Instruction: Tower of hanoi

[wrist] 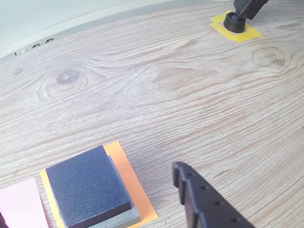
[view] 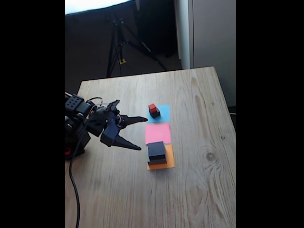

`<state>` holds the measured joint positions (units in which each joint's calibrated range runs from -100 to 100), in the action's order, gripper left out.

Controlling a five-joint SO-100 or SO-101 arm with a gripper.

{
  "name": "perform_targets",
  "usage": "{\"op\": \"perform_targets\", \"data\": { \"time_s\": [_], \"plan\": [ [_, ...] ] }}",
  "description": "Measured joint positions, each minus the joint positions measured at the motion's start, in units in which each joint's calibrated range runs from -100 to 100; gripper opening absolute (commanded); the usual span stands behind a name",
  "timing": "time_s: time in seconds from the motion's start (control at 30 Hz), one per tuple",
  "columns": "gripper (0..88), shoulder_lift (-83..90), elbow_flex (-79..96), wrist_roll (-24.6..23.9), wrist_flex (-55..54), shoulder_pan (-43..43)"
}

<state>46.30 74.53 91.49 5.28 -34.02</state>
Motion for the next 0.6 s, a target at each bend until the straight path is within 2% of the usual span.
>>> {"op": "perform_targets", "data": {
  "time_s": [0.17,0.6],
  "plan": [
    [48.5,-5.0,3.7,2.8,-10.4,-0.7],
    [48.1,-19.8,10.8,2.4,-34.6,0.9]
  ]
}}
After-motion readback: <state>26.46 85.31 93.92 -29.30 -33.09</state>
